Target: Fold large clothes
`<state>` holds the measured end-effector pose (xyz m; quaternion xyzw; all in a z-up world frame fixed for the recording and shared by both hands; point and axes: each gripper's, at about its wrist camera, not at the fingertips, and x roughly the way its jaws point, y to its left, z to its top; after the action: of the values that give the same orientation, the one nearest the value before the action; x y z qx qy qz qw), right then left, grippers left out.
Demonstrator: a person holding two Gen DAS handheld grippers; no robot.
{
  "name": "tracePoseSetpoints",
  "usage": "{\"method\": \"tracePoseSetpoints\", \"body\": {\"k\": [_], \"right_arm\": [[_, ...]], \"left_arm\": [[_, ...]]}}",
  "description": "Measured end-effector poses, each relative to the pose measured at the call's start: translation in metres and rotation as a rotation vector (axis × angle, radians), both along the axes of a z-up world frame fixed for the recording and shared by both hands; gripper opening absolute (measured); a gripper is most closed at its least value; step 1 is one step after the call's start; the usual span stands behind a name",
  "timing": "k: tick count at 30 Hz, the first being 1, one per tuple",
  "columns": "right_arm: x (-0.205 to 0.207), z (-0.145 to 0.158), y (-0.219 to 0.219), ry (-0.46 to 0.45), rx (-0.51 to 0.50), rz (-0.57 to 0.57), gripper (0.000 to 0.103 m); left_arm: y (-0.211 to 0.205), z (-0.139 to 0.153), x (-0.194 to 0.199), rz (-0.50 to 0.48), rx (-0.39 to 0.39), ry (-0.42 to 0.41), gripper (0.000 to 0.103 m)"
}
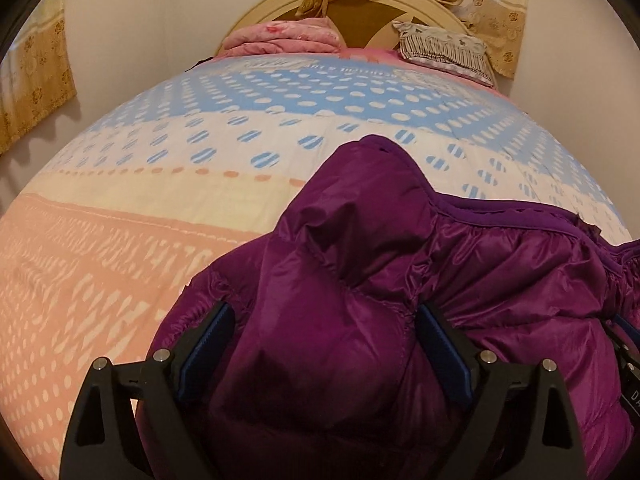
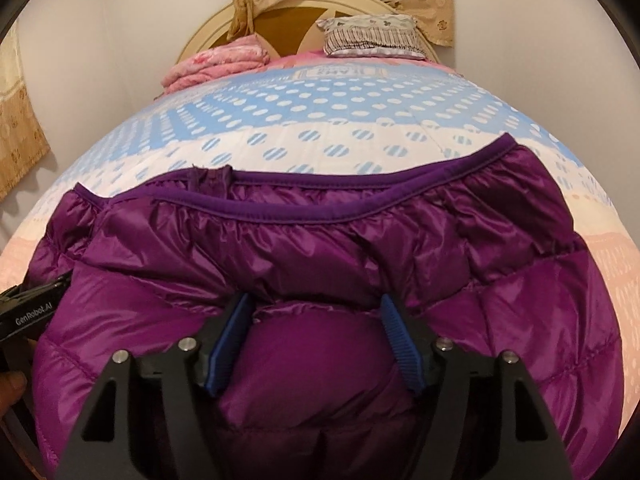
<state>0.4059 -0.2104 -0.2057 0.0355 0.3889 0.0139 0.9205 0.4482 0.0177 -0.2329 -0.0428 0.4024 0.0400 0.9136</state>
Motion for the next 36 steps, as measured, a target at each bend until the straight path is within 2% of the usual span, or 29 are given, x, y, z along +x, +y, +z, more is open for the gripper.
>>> {"method": "tracePoseSetpoints", "body": {"k": [9,36], "right_arm": [[0.008,-0.007,0.004,0.039,-0.034,-0.002,0.075],[0.018,-0.011,0.011,0.076,-0.09,-0.012,0.078]], "left_arm": [[-0.002,-0.003,0.004,-0.001,0.013,0.03,0.094],[-0.005,-0.004,0.008,0.002,0.047,0.054,0.095]]}}
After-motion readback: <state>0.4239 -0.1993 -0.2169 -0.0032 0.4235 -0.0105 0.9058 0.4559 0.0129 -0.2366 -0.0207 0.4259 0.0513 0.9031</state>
